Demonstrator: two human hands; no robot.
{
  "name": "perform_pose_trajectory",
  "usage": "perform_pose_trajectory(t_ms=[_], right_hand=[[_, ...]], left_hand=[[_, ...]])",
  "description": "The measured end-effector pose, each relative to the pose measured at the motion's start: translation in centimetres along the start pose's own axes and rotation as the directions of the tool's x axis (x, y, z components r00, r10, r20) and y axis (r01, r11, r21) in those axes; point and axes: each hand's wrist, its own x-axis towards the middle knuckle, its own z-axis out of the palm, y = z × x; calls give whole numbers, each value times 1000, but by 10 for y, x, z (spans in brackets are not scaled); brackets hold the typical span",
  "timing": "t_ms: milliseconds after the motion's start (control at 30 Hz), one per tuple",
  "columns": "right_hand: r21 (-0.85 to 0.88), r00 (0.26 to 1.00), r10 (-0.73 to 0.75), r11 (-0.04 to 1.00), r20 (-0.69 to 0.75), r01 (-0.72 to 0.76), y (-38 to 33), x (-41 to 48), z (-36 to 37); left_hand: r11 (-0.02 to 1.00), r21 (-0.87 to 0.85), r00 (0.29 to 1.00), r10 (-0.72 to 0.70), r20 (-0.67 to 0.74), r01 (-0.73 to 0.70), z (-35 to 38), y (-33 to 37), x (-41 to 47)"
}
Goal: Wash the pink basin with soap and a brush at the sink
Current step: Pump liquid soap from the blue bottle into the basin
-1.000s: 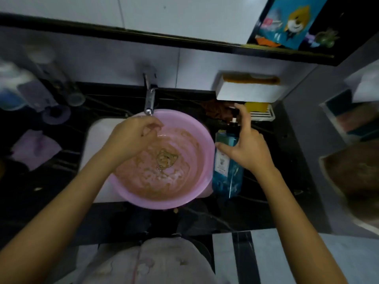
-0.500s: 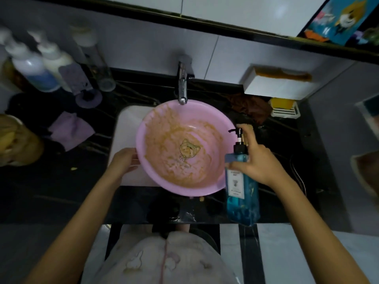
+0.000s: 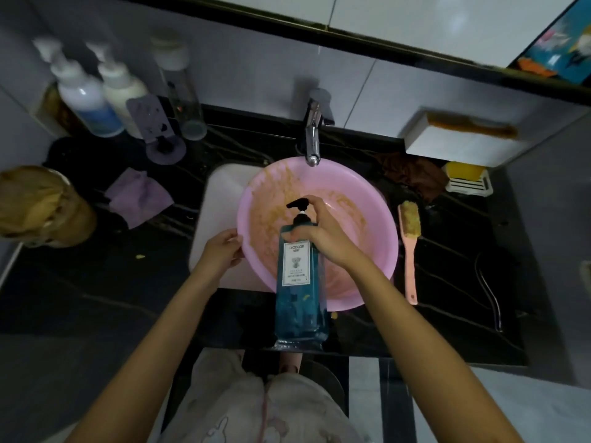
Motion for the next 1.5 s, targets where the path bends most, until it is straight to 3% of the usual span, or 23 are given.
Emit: perform_pose_trajectory(t_ms=[300, 433, 667, 867, 1067, 1367, 1500], right_hand=[[-139, 980, 77, 989, 183, -52, 9, 3, 14], [-110, 956, 142, 987, 256, -117, 24, -9, 17], [-168, 925, 221, 970, 308, -176, 39, -32, -1], [-241, 930, 288, 942, 229, -232, 62, -68, -38], [-362, 935, 353, 877, 41, -315, 84, -86, -84], [-488, 945, 224, 814, -236, -315, 81, -76, -117], [-602, 958, 160, 750, -239, -275, 77, -86, -119]], left_hand=[[998, 51, 999, 43, 27, -45, -3, 1, -2], [995, 57, 996, 82, 26, -83, -5, -3, -1], [980, 42, 981, 192, 20, -193, -1, -4, -9], [970, -3, 969, 245, 17, -245, 6, -3, -18], [952, 67, 954, 299, -2, -299, 12, -7, -21], [938, 143, 948, 319, 3, -316, 15, -5, -21], [846, 402, 925, 379, 10, -351, 11, -15, -20]])
